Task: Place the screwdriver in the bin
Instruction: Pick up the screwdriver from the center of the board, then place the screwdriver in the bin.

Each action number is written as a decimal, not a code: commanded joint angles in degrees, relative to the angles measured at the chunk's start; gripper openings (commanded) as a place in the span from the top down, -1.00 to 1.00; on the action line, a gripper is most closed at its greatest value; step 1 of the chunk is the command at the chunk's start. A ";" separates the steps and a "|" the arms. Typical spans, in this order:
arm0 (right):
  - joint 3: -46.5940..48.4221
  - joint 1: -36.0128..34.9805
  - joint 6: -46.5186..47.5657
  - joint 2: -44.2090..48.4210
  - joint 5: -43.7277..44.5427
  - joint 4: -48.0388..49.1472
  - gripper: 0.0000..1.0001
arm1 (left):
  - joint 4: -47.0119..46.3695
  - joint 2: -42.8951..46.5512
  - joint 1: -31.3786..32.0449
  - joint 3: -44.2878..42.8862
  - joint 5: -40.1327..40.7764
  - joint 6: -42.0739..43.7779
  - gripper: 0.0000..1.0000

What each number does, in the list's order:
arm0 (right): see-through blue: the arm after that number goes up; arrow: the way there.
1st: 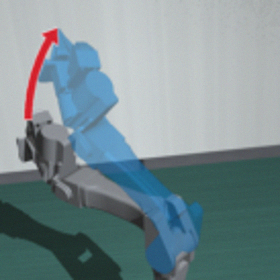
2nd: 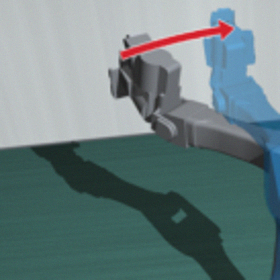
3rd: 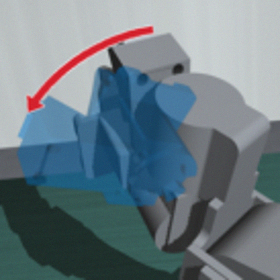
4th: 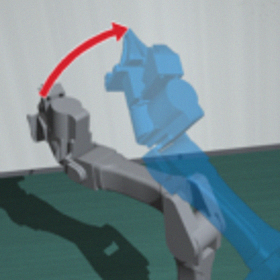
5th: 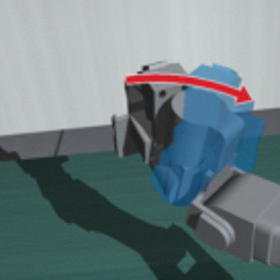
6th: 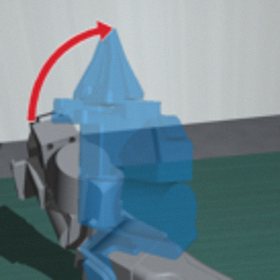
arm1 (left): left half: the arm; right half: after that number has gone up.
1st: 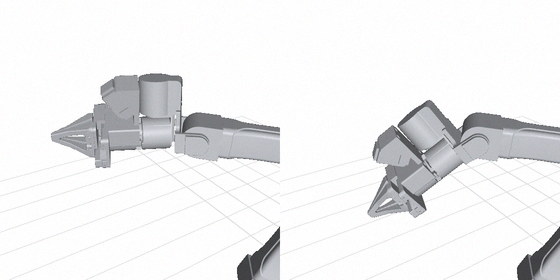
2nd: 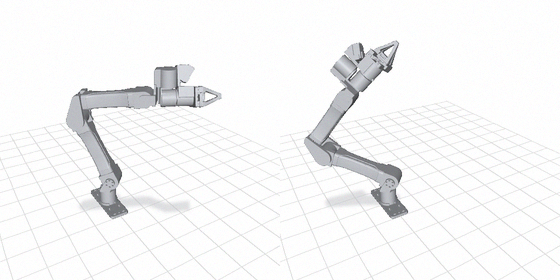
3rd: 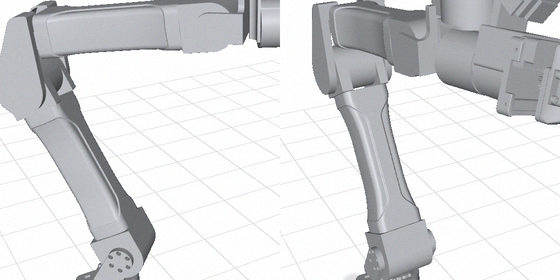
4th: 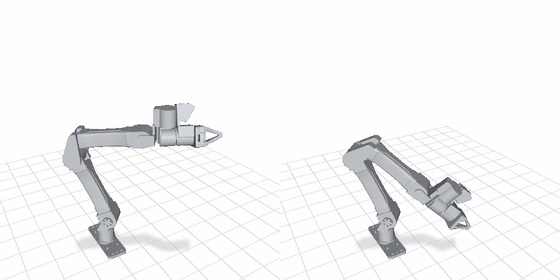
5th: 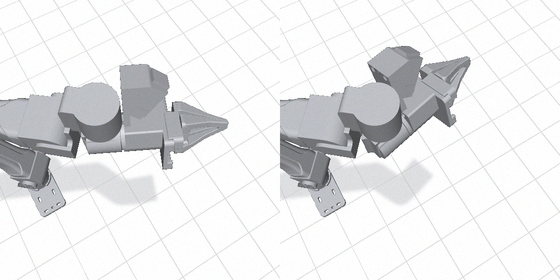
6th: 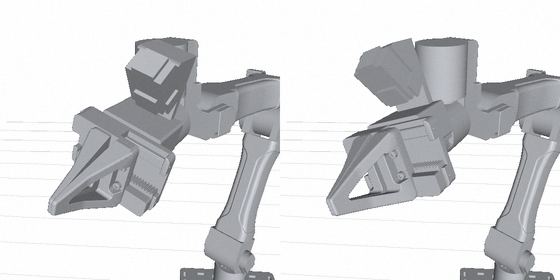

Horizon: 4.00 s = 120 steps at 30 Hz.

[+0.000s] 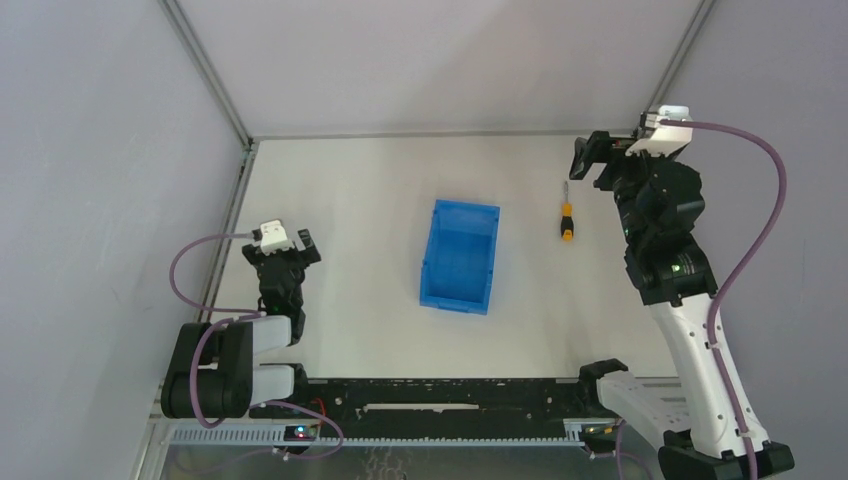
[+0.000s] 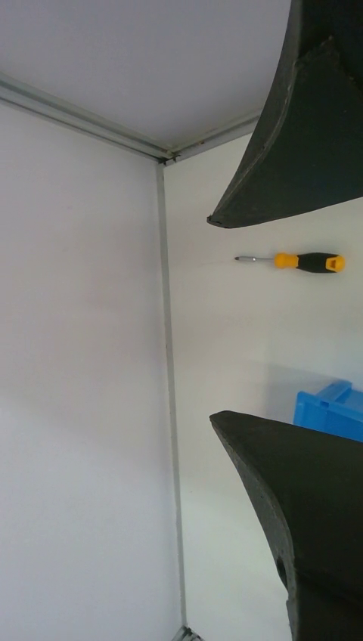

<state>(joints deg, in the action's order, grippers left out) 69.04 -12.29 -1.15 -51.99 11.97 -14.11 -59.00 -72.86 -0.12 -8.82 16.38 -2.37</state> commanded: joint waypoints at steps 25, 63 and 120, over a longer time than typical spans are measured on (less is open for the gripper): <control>7.45 7.47 -3.91 -24.77 -1.71 -8.90 -0.99 | -1.86 0.61 0.30 -2.17 0.85 1.40 -1.00; 11.11 16.25 -6.96 -62.39 -13.37 -12.49 -0.03 | -1.83 0.61 0.30 -2.17 0.90 1.40 -1.00; 27.71 -9.47 -11.03 -22.08 0.99 -29.89 0.82 | -1.82 0.61 0.30 -2.17 0.89 1.40 -1.00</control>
<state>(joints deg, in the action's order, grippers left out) 96.99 -16.47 -8.54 -74.85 8.51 -47.03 -58.98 -72.86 -0.12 -8.82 16.36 -2.37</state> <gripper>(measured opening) 0.417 0.996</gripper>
